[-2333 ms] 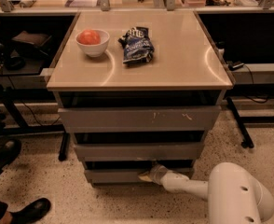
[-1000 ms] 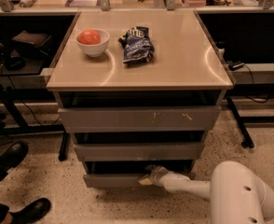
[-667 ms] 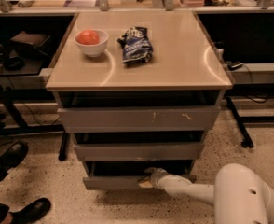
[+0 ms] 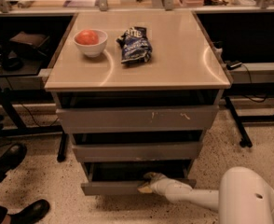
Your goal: Open bottom drawer
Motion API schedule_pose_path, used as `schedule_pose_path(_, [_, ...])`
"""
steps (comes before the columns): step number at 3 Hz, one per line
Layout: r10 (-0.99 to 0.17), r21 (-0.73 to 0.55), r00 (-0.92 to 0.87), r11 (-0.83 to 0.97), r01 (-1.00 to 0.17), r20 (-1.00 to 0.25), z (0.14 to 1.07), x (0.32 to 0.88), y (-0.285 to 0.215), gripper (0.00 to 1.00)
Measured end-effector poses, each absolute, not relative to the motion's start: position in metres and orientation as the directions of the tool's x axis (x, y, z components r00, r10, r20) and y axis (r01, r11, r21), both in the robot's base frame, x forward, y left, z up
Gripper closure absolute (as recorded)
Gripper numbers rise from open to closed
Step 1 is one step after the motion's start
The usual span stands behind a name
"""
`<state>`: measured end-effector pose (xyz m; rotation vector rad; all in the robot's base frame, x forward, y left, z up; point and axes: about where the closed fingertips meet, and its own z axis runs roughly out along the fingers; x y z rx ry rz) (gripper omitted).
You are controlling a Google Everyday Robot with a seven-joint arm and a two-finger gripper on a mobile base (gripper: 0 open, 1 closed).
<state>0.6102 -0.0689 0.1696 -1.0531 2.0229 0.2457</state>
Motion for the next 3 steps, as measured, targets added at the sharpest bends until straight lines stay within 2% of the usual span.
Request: schedule_pose_path(3, [-0.591, -0.191, -0.296, 0.622, -0.759, -0.75, 0.179, 0.59, -0.064, 1.0])
